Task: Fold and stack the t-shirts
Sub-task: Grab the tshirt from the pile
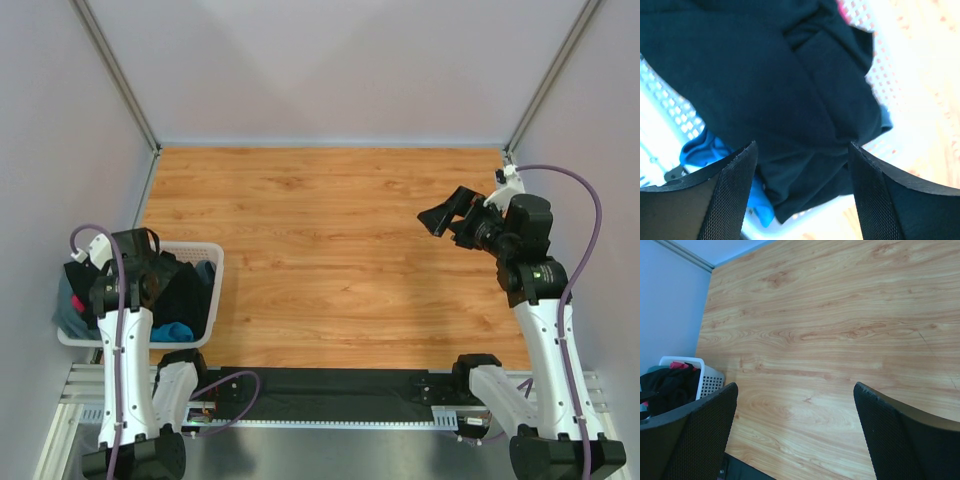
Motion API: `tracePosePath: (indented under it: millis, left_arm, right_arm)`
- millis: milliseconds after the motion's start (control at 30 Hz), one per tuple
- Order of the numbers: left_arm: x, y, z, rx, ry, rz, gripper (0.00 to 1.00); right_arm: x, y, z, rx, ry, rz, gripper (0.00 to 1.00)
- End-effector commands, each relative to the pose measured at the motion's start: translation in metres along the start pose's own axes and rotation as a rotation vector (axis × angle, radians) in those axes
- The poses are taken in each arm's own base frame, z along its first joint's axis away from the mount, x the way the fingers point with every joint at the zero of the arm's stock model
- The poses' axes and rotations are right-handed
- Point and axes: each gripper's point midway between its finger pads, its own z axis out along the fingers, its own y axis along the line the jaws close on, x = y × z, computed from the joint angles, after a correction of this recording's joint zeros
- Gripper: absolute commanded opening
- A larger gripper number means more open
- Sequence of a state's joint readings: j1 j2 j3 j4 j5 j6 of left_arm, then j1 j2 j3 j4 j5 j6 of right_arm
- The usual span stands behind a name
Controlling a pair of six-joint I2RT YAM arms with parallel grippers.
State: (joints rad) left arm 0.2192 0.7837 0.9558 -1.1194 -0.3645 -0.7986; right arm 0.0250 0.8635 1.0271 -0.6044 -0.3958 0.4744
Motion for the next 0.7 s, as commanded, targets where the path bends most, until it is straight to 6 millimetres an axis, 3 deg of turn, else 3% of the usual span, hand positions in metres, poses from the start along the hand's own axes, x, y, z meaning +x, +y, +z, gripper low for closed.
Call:
tracePosePath:
  millis: [0,100,267,400,467,667]
  left_arm:
    - [-0.027,-0.014,0.003,0.050,-0.117,-0.023,0.79]
    - [-0.031,-0.026,0.008,0.090,-0.113,-0.021,0.76]
    - [-0.029,-0.033,0.015,0.099,-0.090,-0.014,0.59]
    - [-0.022,-0.036,0.018,0.103,-0.048,-0.022,0.60]
    - [-0.018,-0.033,0.019,0.085,-0.037,-0.027,0.65]
    - [-0.008,-0.021,0.027,0.011,0.002,-0.046,0.68]
  right_arm:
    - [-0.005,0.007,-0.001,-0.028,-0.017,0.004,1.00]
    - [-0.007,0.006,0.004,-0.028,-0.015,0.011,1.00]
    - [-0.013,0.007,0.006,-0.018,-0.014,0.004,1.00]
    - [-0.015,0.006,0.007,-0.013,-0.018,-0.001,1.00]
    - [-0.014,0.006,0.007,-0.013,-0.014,0.002,1.00]
    - [-0.007,0.002,0.008,-0.004,0.007,0.014,1.00]
